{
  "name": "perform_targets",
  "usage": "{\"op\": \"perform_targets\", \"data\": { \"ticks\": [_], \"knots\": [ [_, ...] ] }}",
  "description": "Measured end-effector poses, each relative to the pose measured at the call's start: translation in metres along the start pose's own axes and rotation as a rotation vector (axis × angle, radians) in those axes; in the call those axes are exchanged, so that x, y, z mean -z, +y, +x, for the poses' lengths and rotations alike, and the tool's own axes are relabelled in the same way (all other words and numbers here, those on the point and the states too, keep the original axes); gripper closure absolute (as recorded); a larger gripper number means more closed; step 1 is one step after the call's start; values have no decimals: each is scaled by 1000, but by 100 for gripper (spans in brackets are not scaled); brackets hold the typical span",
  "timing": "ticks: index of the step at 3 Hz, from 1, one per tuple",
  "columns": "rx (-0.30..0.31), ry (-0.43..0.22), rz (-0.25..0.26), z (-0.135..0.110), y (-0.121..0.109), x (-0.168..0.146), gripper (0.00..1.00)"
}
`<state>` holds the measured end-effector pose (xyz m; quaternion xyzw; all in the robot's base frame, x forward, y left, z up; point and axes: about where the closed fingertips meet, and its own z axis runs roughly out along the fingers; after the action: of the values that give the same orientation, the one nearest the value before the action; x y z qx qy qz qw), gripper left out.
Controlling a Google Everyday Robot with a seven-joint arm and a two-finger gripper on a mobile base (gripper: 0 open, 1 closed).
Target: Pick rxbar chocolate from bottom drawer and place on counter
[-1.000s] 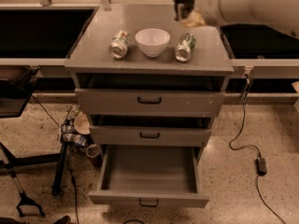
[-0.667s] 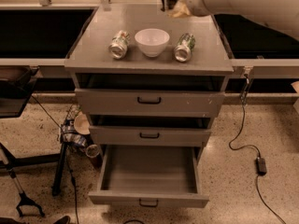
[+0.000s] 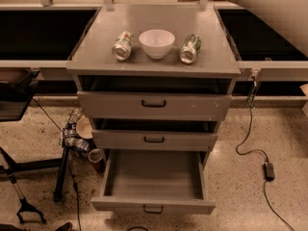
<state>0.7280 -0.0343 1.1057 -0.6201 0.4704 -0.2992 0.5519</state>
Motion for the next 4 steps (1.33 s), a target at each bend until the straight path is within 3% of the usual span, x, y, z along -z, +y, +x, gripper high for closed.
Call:
{"op": "perform_targets", "data": {
  "ticks": [1,3,4],
  "knots": [
    [3,28,-28,-2,-10,-43,100],
    [5,62,-103,-3,-2,-105,100],
    [47,71,-118,-17,-2,-137,100]
  ]
}}
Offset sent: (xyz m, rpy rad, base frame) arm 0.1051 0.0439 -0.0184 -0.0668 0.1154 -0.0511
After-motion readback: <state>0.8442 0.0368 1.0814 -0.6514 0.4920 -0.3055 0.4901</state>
